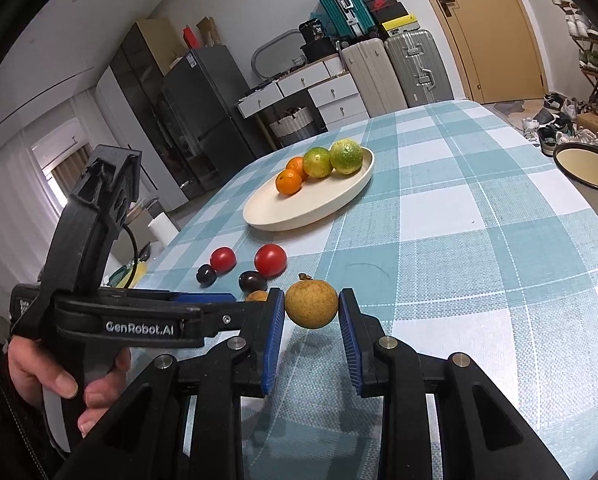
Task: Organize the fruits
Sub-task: 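Grasp the second small brown fruit with the left tool, then carry both brown fruits onto the cream plate and open both tools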
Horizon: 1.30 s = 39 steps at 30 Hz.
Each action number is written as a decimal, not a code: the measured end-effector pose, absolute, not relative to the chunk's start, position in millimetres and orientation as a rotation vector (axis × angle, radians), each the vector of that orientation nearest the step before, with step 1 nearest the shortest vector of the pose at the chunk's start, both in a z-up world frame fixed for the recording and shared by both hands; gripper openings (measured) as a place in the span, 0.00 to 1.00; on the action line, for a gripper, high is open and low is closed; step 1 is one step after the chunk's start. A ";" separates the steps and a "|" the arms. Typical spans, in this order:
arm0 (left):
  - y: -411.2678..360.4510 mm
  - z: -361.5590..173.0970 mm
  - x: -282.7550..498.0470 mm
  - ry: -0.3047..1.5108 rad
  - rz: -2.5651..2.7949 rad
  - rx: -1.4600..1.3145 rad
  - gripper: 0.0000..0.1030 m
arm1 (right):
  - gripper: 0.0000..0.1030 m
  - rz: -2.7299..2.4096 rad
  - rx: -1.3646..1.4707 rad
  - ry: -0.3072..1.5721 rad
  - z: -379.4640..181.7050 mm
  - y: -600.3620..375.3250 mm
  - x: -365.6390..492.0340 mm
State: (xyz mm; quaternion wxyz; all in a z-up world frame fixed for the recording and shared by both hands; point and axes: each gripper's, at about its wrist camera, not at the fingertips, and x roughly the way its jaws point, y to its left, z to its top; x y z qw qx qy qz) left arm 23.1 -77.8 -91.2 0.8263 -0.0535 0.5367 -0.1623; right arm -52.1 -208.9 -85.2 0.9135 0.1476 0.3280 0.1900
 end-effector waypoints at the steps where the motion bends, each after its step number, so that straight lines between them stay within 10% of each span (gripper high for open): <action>1: -78.8 -90.9 23.1 1.141 -0.354 -0.116 0.36 | 0.27 0.394 0.307 0.672 -85.3 -210.1 -52.7; 5: -81.0 -92.6 25.5 1.158 -0.366 -0.134 0.20 | 0.28 0.394 0.320 0.673 -87.0 -214.8 -54.7; 39: 0.2 -27.0 75.9 0.954 -0.380 -0.277 0.19 | 0.28 0.480 0.289 0.659 -62.6 -185.0 5.6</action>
